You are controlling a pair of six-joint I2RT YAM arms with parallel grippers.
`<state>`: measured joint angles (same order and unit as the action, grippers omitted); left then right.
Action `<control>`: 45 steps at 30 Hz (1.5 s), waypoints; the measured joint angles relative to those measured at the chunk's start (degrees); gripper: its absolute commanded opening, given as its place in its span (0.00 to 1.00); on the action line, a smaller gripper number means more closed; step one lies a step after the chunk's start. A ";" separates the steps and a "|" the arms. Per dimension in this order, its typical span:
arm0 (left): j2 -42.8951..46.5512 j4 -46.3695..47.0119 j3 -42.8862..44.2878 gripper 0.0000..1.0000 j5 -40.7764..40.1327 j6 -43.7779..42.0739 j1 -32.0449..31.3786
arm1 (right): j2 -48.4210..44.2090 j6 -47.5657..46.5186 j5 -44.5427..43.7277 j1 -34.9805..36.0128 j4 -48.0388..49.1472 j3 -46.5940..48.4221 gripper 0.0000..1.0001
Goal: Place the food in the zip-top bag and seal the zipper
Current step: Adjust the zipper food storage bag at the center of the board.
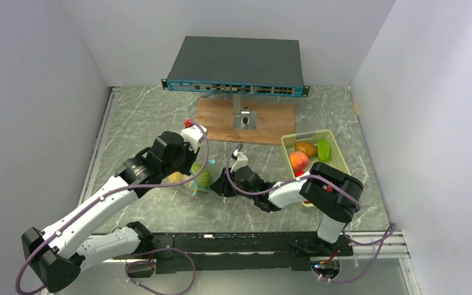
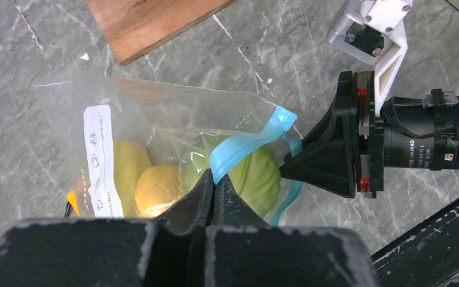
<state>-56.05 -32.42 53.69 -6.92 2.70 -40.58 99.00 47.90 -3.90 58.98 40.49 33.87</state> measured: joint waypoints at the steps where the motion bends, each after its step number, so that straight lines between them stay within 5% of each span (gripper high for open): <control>1: 0.00 -0.02 0.00 0.00 -0.13 0.00 0.00 | -0.02 0.07 0.15 0.00 -0.11 0.13 0.08; 3: 0.00 -0.11 0.00 0.00 -0.87 0.37 0.00 | -0.83 0.63 0.55 0.00 -1.25 0.35 0.00; 15: -1.38 -20.55 18.64 0.00 0.13 18.60 0.15 | -23.41 -5.29 11.76 -0.24 -32.87 16.92 0.00; 24: 0.81 -26.40 24.17 0.00 3.37 28.04 0.15 | -25.64 -4.70 27.80 -8.11 -48.02 23.71 0.00; 36: 8.46 -31.04 23.17 0.00 2.60 34.38 0.15 | -26.05 -1.66 48.59 -14.71 -53.24 30.75 0.00; 45: 9.90 -26.75 12.92 0.00 2.62 38.71 0.52 | -21.59 3.15 51.84 -14.67 -47.08 27.45 0.00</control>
<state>-46.15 -59.18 66.61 -4.29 41.41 -40.05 77.41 51.05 47.94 44.31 -6.59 61.32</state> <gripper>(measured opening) 0.012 0.009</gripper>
